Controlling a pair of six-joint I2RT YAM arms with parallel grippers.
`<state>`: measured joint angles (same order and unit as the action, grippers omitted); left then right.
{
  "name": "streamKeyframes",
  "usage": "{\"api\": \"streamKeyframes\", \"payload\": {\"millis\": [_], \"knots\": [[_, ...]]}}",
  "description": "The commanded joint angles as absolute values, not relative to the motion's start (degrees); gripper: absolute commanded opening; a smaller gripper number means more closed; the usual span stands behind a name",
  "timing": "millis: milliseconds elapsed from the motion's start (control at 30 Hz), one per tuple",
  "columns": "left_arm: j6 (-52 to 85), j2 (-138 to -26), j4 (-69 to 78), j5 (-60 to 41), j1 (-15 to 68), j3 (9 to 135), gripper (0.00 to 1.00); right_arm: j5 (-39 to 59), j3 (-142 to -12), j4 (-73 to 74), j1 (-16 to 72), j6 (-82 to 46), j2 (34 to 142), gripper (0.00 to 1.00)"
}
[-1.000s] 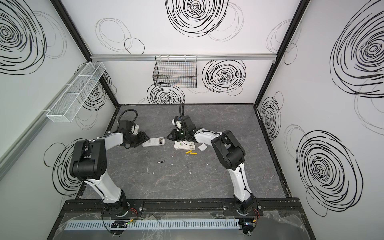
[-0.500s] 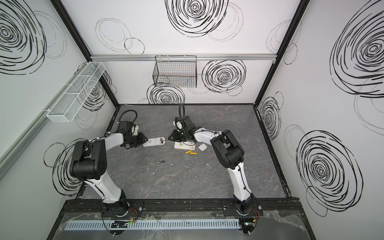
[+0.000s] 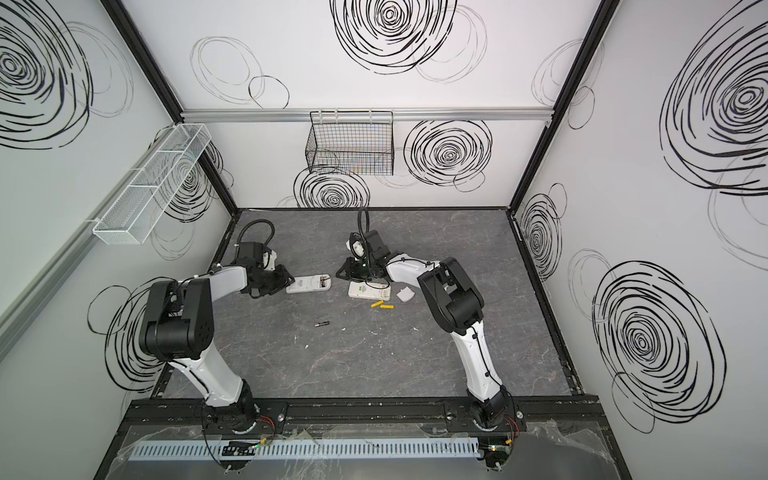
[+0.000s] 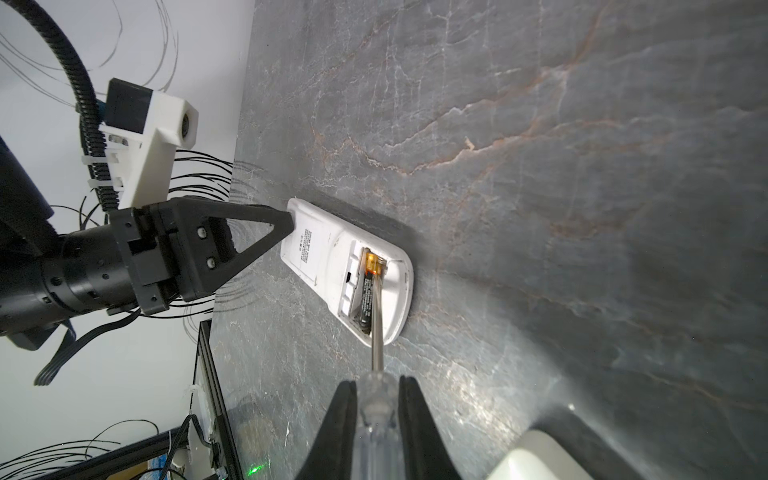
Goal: Unload the batteries from the remote control
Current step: 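Push the screwdriver tip under the battery in the small remote with the right gripper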
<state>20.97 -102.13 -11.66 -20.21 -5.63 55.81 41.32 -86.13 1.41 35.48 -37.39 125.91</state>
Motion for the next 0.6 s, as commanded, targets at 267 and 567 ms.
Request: {"api": "streamKeyframes", "payload": {"millis": [267,567], "knots": [[20.32,-103.36,-10.46,-21.13,-3.80,55.55,0.31,44.80,-89.50,-3.60,36.80,-35.97,128.56,0.00],[20.54,-103.19,-10.36,-20.95,-3.43,55.46,0.29,41.53,-97.90,-19.30,38.46,-30.27,129.81,0.00]]}}
